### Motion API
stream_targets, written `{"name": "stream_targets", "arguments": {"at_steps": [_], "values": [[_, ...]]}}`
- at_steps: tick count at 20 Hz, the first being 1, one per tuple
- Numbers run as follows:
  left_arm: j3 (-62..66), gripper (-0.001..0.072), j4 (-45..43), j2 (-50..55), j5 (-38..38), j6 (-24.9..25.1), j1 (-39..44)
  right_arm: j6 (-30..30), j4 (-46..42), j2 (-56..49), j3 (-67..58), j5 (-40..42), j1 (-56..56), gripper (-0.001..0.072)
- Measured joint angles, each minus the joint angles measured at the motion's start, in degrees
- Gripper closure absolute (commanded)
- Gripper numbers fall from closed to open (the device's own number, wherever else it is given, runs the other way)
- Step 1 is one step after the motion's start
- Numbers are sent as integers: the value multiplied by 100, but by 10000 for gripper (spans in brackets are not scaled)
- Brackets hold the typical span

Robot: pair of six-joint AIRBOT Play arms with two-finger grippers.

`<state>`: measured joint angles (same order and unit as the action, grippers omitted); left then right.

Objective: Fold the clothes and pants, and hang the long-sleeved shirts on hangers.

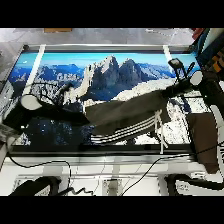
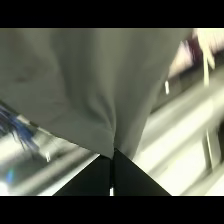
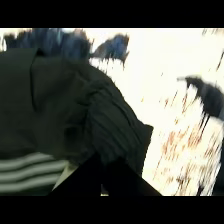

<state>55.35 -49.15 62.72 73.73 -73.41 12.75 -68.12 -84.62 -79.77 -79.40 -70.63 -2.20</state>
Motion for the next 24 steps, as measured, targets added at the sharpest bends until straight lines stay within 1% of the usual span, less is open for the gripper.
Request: {"name": "stream_targets", "arguments": {"at_steps": [3,6,9,10,11,12,13,14,18,22,24], "values": [[-81,698,-376,181,129,-195,396,13,-216,0,0,-1329,-50,693],[-114,697,-710,345,155,-317,533,20,-448,0,0,-2465,-70,693],[-140,696,-876,581,186,-380,616,13,-568,7,13,-3029,-74,693],[-149,681,-898,675,199,-402,634,4,-581,7,13,-3150,-74,691],[-157,512,-920,782,201,-407,651,-9,-592,7,13,-3217,-74,606],[-162,189,-944,890,205,-409,662,-15,-603,7,17,-3289,-74,410],[-168,22,-957,986,205,-415,667,-22,-619,7,17,-3335,-74,240],[-173,13,-964,1078,212,-420,673,-26,-619,7,17,-3364,-74,207],[-175,17,-979,1325,162,-417,684,-50,-623,7,17,-3436,-74,207],[-175,18,-966,1432,-424,-240,684,-57,-625,7,17,-3338,-74,207],[-175,18,-824,1537,-750,-105,684,-59,-625,7,17,-3283,-74,207]]}}
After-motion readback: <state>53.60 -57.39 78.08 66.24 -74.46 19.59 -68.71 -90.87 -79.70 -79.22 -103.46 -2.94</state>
